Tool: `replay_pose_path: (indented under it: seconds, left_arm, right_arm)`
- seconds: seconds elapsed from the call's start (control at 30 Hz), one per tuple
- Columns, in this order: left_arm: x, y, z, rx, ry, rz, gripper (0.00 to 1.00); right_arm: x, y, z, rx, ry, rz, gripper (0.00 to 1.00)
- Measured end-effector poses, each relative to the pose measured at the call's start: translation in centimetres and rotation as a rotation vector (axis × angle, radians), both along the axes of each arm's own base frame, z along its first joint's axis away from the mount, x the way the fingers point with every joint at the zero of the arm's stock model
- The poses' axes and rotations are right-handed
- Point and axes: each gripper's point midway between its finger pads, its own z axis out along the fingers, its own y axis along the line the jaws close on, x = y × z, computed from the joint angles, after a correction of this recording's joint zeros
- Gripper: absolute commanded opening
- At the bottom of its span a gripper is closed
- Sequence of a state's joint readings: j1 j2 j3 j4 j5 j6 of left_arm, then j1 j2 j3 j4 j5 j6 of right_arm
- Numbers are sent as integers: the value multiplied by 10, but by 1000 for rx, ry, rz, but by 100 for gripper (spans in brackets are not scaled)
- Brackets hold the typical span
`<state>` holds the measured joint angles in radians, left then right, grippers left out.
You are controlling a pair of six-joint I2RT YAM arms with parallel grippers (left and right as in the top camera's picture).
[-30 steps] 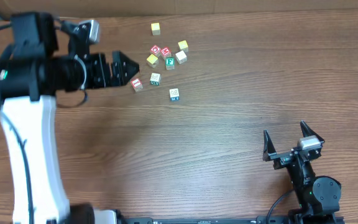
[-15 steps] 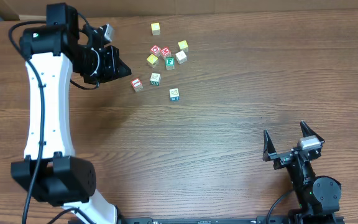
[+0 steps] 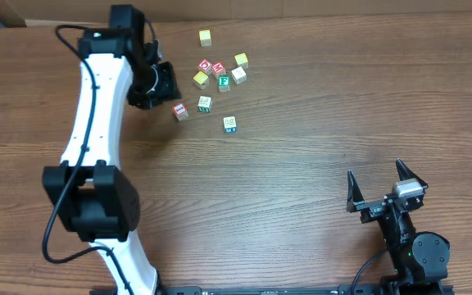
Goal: Flip 5 blocks
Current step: 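Reach the left gripper forward over the red-lettered block near the cluster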
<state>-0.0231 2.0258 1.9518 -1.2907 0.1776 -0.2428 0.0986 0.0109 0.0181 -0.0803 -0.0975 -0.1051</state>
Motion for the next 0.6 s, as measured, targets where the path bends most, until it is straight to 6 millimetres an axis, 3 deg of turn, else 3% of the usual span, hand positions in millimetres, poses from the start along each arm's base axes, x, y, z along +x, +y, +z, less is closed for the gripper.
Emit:
replay_pose_path:
  seconds: [0.13,0.23,0.6]
  left_arm:
    - [13,2,-18,56,-2,12,98]
    - [18,5,-36,81,27,33,84]
    - [27,10,-87,107,102,96,63]
  right_arm:
    - [0,0,0,0,0,0,100]
    - [0,0,0,0,0,0,100]
    - [0,0,0,0,0,0,100]
